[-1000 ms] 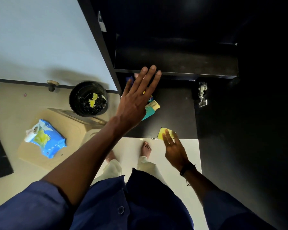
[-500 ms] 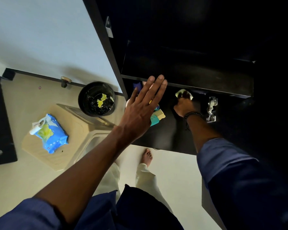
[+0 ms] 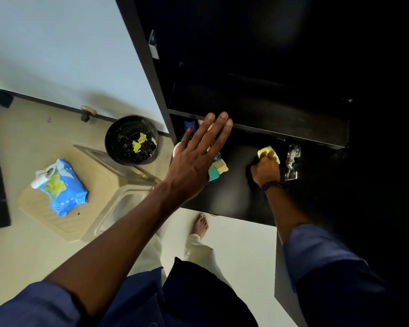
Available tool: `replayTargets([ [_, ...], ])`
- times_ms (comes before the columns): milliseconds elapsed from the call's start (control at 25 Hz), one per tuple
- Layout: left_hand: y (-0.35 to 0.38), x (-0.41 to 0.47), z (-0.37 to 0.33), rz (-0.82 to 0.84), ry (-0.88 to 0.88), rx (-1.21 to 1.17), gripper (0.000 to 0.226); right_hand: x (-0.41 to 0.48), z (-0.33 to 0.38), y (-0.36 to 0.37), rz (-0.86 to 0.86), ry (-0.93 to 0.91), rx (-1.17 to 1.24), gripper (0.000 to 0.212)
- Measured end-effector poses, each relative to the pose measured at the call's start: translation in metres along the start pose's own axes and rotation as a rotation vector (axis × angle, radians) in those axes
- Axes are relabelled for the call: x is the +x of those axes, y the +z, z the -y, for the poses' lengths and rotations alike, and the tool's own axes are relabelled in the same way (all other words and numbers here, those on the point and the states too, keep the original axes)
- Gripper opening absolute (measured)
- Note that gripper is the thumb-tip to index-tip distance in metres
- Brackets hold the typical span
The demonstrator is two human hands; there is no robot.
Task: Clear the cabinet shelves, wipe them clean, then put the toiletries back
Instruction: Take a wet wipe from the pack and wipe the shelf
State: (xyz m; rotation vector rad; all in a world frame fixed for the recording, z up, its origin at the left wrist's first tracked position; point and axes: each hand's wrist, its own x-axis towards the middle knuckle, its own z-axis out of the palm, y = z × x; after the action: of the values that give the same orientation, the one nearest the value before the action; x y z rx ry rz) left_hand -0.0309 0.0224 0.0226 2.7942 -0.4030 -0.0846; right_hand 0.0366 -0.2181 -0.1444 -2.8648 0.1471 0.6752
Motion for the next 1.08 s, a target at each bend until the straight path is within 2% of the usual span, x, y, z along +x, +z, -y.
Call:
replayTargets([
  [80,-0.001,0.0,-0.001,0.005,-0.009,0.005,0.113,0.021,0.043,-0.009,0.008,0.031,0.034,0.054],
  [160,-0.002,-0.001,0.0,0.015,-0.016,0.018,0.113,0.034,0.084,-0.003,0.06,-0.083,0.074,0.042],
  [240,-0.003,-0.003,0.0,0.027,-0.022,0.015,0.112,0.034,0.108,0.009,0.115,-0.238,0.051,0.041],
  [320,-0.005,-0.003,-0.001,0.043,-0.022,-0.003,0.11,0.022,0.101,0.016,0.131,-0.371,0.064,0.042],
  [400,-0.007,-0.003,-0.001,0.036,-0.015,-0.013,0.11,0.007,0.068,0.011,0.098,-0.482,0.014,0.056],
  [440,-0.008,-0.003,0.0,0.035,-0.011,-0.021,0.111,0.003,0.043,0.006,0.08,-0.481,0.021,0.062],
  [520,-0.008,-0.002,0.0,0.042,-0.012,-0.035,0.114,-0.004,-0.004,-0.006,0.028,-0.379,0.094,0.068],
  [600,-0.009,-0.002,0.0,0.052,-0.015,-0.045,0.116,-0.007,-0.02,-0.014,-0.015,-0.201,0.146,0.064],
  [680,-0.01,-0.002,0.001,0.053,-0.014,-0.044,0.114,0.01,-0.001,-0.016,-0.059,-0.014,0.146,0.052],
  [800,-0.012,-0.003,0.002,0.066,0.001,-0.03,0.109,0.04,0.042,-0.021,0.004,0.027,0.142,0.055],
  [960,-0.011,-0.004,0.002,0.049,0.008,-0.037,0.106,0.016,0.069,0.006,0.076,-0.24,0.151,0.058],
  [1040,-0.011,-0.004,0.003,0.047,0.017,-0.04,0.105,-0.015,0.061,0.018,0.04,-0.41,0.122,0.058],
  [1080,-0.011,-0.004,0.004,0.049,0.024,-0.04,0.106,-0.028,0.048,0.021,0.028,-0.418,0.115,0.057],
])
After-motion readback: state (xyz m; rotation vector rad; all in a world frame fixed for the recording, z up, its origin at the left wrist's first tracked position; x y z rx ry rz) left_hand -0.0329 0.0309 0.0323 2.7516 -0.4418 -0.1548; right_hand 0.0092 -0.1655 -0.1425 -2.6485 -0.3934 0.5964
